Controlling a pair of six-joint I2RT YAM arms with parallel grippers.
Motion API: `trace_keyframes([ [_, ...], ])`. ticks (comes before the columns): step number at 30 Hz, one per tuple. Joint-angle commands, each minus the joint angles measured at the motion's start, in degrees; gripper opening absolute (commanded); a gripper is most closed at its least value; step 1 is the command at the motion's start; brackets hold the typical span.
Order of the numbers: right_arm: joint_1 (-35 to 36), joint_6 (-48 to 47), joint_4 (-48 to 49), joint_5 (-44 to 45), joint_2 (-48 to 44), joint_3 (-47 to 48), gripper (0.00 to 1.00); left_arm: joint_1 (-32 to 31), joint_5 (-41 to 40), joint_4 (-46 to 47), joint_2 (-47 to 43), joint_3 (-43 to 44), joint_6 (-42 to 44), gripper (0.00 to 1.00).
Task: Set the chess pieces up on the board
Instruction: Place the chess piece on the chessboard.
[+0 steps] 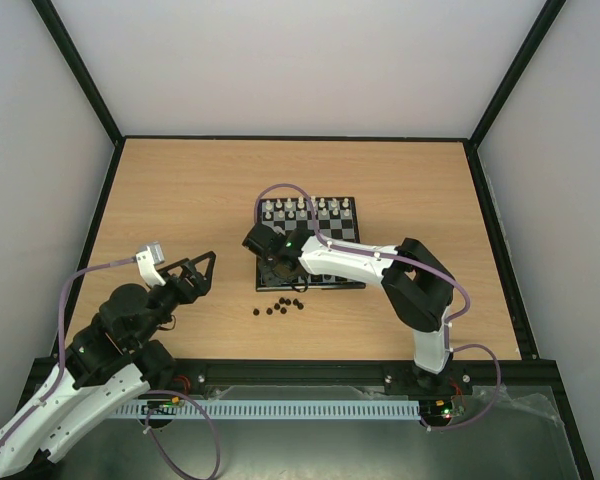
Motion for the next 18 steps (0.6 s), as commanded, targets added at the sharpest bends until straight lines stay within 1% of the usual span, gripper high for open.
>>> trace_keyframes([
  [1, -0.33, -0.02, -2.49, 0.34, -1.11, -0.27, 0.13, -0.13, -0.56, 0.51, -0.32, -0.79, -0.20, 0.99],
  [3, -0.32, -0.12, -2.61, 0.47, -1.05, -0.08, 0.14, -0.09, -0.49, 0.49, -0.32, -0.75, -0.20, 0.99],
  [5, -0.33, -0.26, -2.88, 0.29, -0.53, 0.27, 0.18, -0.13, -0.47, 0.58, -0.32, -0.71, -0.18, 1.00],
  [8, -0.32, -0.30, -2.53, -0.11, 0.13, 0.21, 0.18, -0.13, -0.47, 0.76, -0.15, -0.64, -0.18, 1.00],
  [14, -0.29, -0.22, -2.47, 0.16, 0.04, -0.13, 0.15, -0.13, -0.38, 0.74, 0.13, -0.66, -0.20, 1.00],
  [16, -0.33, -0.22, -2.63, 0.43, -0.04, -0.18, 0.12, -0.09, -0.38, 0.85, 0.12, -0.75, -0.30, 0.99],
  [18, -0.33, -0.22, -2.79, 0.72, 0.11, -0.15, 0.12, -0.09, -0.38, 0.86, 0.12, -0.76, -0.29, 0.99],
])
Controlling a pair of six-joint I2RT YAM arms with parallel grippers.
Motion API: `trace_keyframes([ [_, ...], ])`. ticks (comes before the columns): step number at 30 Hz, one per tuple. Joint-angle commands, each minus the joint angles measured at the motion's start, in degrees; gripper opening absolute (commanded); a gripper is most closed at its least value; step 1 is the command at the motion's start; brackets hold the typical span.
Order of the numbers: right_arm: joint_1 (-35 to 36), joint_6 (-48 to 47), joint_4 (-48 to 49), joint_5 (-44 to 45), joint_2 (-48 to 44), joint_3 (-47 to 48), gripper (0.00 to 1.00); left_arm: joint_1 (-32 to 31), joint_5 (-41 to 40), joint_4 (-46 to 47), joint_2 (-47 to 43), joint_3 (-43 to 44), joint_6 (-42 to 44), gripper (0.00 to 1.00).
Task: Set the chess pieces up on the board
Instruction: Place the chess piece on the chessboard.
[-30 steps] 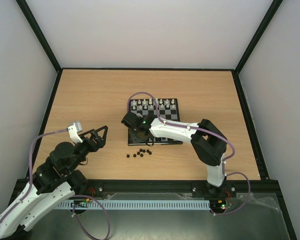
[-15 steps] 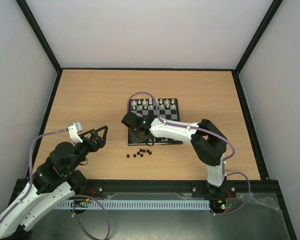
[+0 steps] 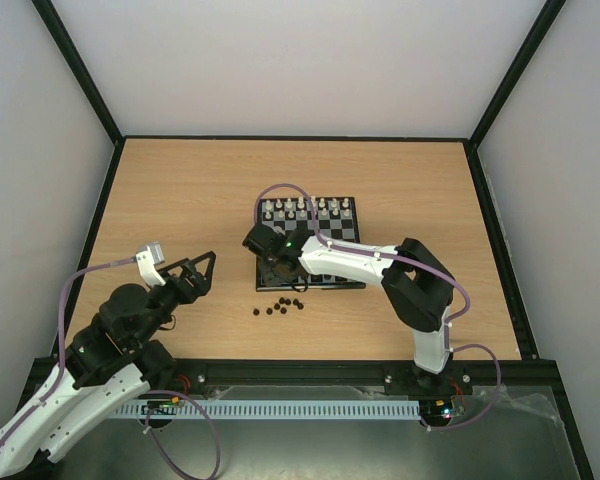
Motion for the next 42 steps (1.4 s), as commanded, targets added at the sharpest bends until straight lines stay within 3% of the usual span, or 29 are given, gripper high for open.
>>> trace_keyframes([
  [1, -0.27, -0.19, -2.67, 0.65, 0.15, -0.17, 0.12, -0.11, -0.40, 0.87, 0.12, -0.77, -0.29, 1.00],
  [20, -0.29, 0.15, -1.71, -0.20, 0.42, -1.55, 0.04, -0.13, -0.32, 0.58, -0.23, -0.84, -0.62, 0.99],
  [42, -0.19, 0.51, -1.98, -0.64, -2.29, -2.85, 0.07, -0.14, -0.05, 0.97, -0.20, -0.97, -0.90, 1.00],
])
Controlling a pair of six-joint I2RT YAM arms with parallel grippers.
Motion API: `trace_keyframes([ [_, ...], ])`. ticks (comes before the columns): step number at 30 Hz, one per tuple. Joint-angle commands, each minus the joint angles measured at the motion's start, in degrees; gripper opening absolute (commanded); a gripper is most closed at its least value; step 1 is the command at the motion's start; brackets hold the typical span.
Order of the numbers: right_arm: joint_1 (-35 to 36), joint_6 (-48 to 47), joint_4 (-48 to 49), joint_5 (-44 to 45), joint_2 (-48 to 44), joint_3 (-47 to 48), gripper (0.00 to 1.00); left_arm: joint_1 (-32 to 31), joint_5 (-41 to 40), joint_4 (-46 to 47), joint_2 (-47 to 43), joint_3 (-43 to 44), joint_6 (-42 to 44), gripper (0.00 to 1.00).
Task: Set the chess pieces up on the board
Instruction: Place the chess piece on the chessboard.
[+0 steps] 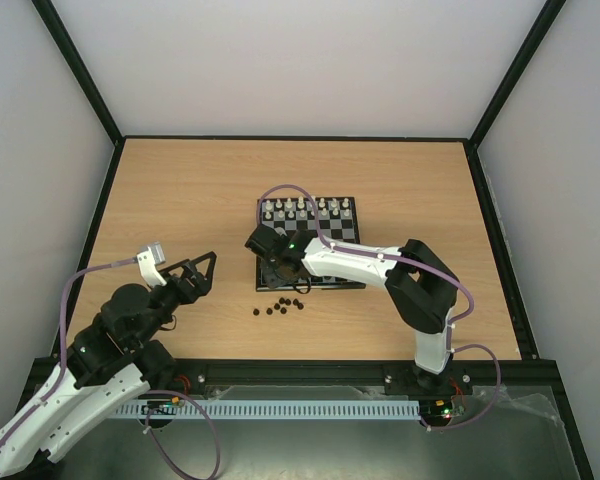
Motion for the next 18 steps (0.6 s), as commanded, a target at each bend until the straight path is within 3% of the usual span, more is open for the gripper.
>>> trace_keyframes([
  [1, -0.18, 0.20, -2.90, -0.44, -0.93, -0.85, 0.09, -0.14, -0.05, 0.94, -0.15, -0.47, -0.14, 1.00],
  [6, -0.25, 0.33, -2.95, -0.30, -1.03, -0.85, 0.19, -0.14, -0.08, 1.05, -0.14, -0.58, -0.14, 1.00],
  [14, -0.21, 0.60, -1.54, -0.29, -3.82, -1.30, 0.25, -0.11, -0.24, 0.90, -0.14, -0.50, 0.01, 1.00],
  [18, -0.07, 0.96, -0.30, -0.29, -8.79, -2.89, 0.36, -0.14, -0.34, 0.72, 0.02, -0.12, 0.24, 0.99],
])
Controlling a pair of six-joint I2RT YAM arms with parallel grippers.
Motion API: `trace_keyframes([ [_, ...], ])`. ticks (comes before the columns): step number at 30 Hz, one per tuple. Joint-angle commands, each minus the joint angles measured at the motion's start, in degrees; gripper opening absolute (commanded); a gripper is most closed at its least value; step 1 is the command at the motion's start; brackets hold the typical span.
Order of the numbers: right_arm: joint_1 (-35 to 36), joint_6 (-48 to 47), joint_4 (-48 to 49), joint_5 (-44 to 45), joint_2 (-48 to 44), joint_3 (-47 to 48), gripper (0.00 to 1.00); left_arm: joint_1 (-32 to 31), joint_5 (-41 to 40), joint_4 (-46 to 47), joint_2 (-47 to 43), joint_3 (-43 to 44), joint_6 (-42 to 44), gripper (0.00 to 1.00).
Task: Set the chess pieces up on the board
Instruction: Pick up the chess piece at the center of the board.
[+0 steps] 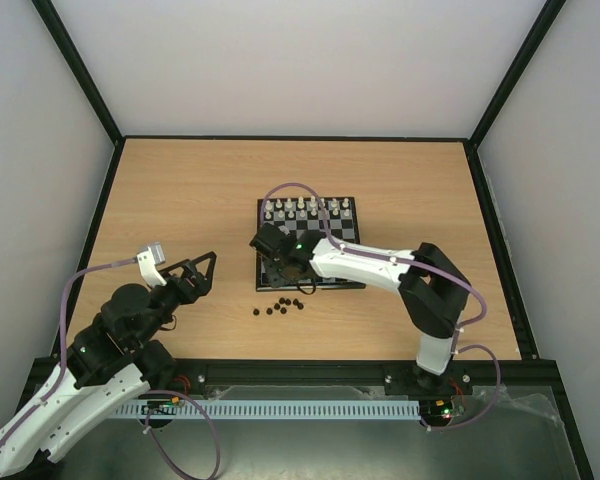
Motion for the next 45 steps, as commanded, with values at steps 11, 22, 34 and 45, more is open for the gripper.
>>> trace_keyframes([
  [11, 0.06, 2.18, 0.33, -2.00, -24.68, -13.72, 0.88, -0.14, -3.16, -5.23, 0.09, 6.14, 2.48, 1.00],
  [22, 0.02, 6.25, 6.98, -5.32, -39.46, -31.28, 0.99, -0.08, 3.25, -0.09, 9.21, 5.26, 1.28, 1.00],
  [34, 0.01, 8.46, 6.13, -6.97, -51.73, -38.21, 0.99, -0.14, 9.19, 4.33, 10.46, -0.95, -0.85, 0.99],
  [45, 0.01, 8.84, 3.11, -11.92, -55.46, -39.14, 0.99, -0.14, 17.61, 7.48, 15.34, -2.38, 0.45, 1.00],
])
